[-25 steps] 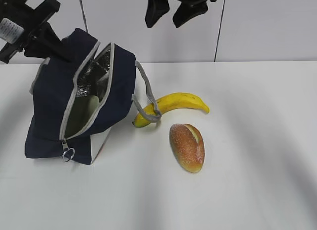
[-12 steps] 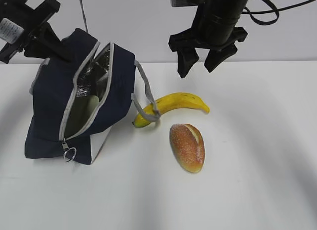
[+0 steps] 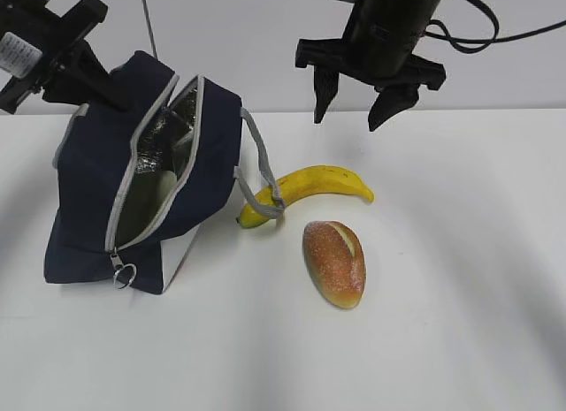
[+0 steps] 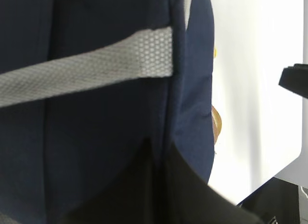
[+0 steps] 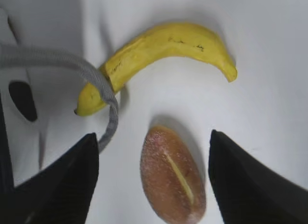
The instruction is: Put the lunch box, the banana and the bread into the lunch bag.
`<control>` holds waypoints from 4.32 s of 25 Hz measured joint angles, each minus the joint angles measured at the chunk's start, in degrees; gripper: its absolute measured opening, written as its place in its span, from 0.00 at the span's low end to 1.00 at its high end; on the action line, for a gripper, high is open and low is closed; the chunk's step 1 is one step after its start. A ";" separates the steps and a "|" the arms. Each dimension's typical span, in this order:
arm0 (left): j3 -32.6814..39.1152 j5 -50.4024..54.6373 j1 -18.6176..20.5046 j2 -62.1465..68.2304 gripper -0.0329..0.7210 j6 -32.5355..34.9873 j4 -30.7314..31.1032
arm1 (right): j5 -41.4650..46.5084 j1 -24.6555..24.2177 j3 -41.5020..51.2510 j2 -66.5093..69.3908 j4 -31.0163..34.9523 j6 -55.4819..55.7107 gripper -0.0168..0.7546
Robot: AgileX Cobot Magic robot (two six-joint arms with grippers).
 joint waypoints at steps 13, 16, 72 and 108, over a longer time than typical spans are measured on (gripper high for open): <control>0.00 0.90 0.00 0.00 0.04 0.00 -0.08 | -7.85 0.00 0.00 8.19 2.44 30.47 0.70; 0.00 0.90 0.00 0.00 0.04 0.00 -0.08 | -9.71 0.21 0.09 10.29 2.54 33.05 0.70; 0.00 2.02 0.00 0.00 0.04 0.00 -0.08 | 2.18 -4.46 -32.99 21.49 -16.00 5.81 0.42; 0.00 2.14 0.00 0.00 0.04 0.00 -1.59 | 4.00 9.83 -17.36 9.87 19.41 -12.22 0.42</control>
